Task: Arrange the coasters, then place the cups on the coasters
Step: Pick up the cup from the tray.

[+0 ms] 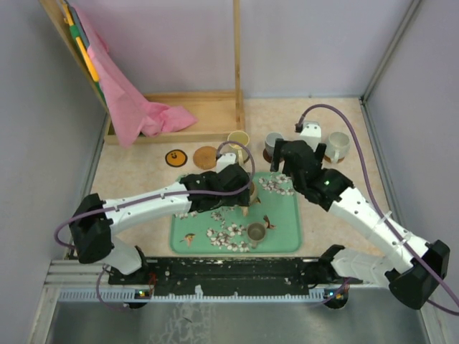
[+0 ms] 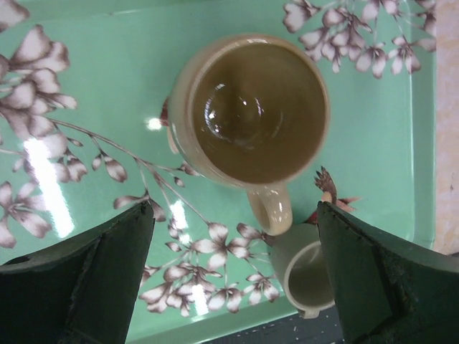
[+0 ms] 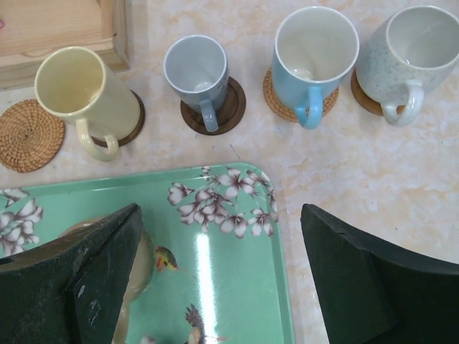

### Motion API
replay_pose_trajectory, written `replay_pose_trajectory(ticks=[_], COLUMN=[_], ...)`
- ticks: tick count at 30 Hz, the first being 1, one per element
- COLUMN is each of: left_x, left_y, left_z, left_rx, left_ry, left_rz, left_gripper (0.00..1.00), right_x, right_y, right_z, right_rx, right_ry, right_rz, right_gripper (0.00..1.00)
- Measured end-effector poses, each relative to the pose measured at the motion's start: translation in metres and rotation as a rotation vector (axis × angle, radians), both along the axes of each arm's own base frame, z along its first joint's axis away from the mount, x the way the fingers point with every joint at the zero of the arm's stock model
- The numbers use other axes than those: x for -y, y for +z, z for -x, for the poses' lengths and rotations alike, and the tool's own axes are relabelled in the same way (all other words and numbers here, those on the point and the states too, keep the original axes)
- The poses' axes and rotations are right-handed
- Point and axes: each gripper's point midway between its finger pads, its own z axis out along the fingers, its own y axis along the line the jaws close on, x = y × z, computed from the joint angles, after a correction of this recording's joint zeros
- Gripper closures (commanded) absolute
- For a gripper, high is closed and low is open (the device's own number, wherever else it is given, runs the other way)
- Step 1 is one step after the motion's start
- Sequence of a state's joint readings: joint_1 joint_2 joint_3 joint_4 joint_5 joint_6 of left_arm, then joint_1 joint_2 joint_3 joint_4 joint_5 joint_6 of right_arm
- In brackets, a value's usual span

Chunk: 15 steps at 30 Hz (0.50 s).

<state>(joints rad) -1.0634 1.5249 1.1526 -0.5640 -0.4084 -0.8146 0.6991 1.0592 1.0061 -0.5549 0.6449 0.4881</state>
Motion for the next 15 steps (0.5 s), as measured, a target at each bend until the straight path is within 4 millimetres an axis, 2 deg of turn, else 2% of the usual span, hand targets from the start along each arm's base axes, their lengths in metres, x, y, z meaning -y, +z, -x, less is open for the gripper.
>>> replay_pose_trajectory(ticks=[9,15], left_x=[0.029,0.033], left_y=[-0.012,-0.022], left_z=[0.027,0.029], left_rx=[-0.006,-0.012], left_ry=[-0.047,-0.020], left_rz=[-0.025,-0.037], left_gripper=[0.00,0.01], right_x=[0.014,0.022], right_y=[-0.005,-0.004], right_z=[0.008,0.015], right_rx=[-0.017,-0.012], right_ry=[-0.036,-0.050], right_rz=[-0.005,-0.011], right_gripper=[0.08,0.08])
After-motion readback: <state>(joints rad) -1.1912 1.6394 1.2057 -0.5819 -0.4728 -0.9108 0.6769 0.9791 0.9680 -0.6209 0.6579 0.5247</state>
